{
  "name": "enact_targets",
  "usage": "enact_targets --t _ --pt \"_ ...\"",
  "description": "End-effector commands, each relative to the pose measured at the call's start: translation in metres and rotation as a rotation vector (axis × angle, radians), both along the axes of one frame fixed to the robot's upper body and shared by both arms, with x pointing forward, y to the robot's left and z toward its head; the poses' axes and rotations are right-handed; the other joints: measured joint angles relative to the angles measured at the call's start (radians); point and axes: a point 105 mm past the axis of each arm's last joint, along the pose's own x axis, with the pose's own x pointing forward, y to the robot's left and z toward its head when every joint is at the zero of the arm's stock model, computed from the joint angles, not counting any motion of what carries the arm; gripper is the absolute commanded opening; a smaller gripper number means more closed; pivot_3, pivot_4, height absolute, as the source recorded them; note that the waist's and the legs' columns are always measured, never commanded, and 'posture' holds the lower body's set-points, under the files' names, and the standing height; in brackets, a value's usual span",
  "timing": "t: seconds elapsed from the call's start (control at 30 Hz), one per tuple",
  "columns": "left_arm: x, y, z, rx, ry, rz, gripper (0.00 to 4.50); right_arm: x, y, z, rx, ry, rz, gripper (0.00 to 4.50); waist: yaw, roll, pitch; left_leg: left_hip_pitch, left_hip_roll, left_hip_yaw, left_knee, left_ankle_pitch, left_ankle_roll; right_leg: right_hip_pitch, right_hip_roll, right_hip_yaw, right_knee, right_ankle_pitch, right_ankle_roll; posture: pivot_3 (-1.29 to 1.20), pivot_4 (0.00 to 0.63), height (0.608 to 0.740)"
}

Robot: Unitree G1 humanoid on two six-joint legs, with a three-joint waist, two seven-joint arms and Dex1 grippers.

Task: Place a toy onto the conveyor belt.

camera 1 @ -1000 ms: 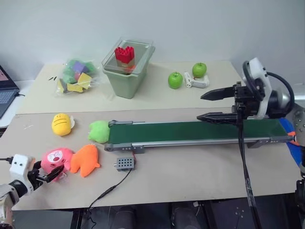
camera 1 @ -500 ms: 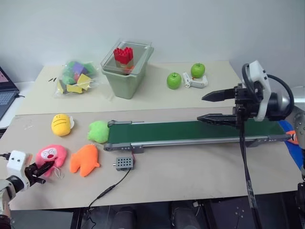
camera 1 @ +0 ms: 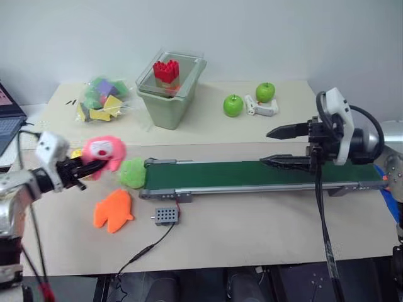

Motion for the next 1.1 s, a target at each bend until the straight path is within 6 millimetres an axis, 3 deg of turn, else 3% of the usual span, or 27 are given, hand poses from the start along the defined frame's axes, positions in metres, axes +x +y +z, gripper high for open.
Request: enact_targets --t 0.03,0.1,0.23,0.4,0.6,0.87,1.03,1.1 --pt "0.006 -0.032 0.014 -0.013 0.0 -0.147 1.39 -0.009 -0.003 0.015 0.021 -0.067 -0.014 4.5 -0.006 0.0 0.0 0.0 0.0 0.0 0.0 0.0 0.001 0.0 0.0 0.0 0.0 0.0 0.0 0.0 0.15 0.74" --pt "0.011 -0.052 0.019 -0.021 0.009 -0.23 1.39 -0.012 -0.006 0.015 0.024 -0.071 -0.038 4.5 -0.004 0.0 0.0 0.0 0.0 0.0 0.0 0.0 0.001 0.0 0.0 0.0 0.0 0.0 0.0 0.0 0.15 0.74" --pt "0.016 -0.07 0.021 -0.038 0.033 -0.304 1.39 -0.017 -0.008 0.014 0.033 -0.074 -0.07 4.5 0.001 0.0 0.0 0.0 -0.001 0.0 0.001 0.0 0.001 0.001 0.0 0.0 0.0 0.0 0.0 0.0 0.15 0.74" --pt "0.01 -0.093 0.005 -0.04 0.118 -0.427 1.39 -0.027 -0.007 0.011 0.042 -0.065 -0.08 4.5 0.001 0.0 0.0 0.0 -0.001 0.0 0.001 0.0 0.001 0.001 0.0 0.0 0.0 0.0 0.0 0.0 0.15 0.74" --pt "0.02 -0.091 -0.009 -0.021 0.167 -0.42 1.39 -0.034 -0.006 0.01 0.057 -0.064 -0.101 4.5 0.003 -0.001 0.0 0.0 -0.001 -0.001 0.001 0.0 0.001 0.001 0.0 0.0 0.0 0.0 0.0 0.0 0.15 0.74" --pt "0.015 -0.093 -0.032 0.017 0.205 -0.453 1.39 -0.036 -0.009 0.013 0.054 -0.075 -0.131 4.5 0.006 -0.001 0.0 0.0 -0.001 -0.001 0.001 0.0 0.001 0.002 0.0 0.0 -0.001 0.0 0.0 0.0 0.15 0.74" --pt "0.012 -0.093 -0.036 0.038 0.212 -0.47 1.39 -0.036 -0.01 0.014 0.053 -0.079 -0.138 4.5 0.006 -0.001 0.0 0.0 -0.001 -0.001 0.002 0.0 0.001 0.002 0.0 0.0 0.0 0.0 0.0 0.0 0.15 0.74" --pt "0.013 -0.091 -0.038 0.057 0.204 -0.463 1.64 -0.035 -0.009 0.014 0.054 -0.081 -0.138 4.5 0.006 -0.001 0.0 0.0 -0.001 -0.001 0.002 0.0 0.001 0.002 0.0 0.0 0.0 0.0 0.0 0.0 0.15 0.74"
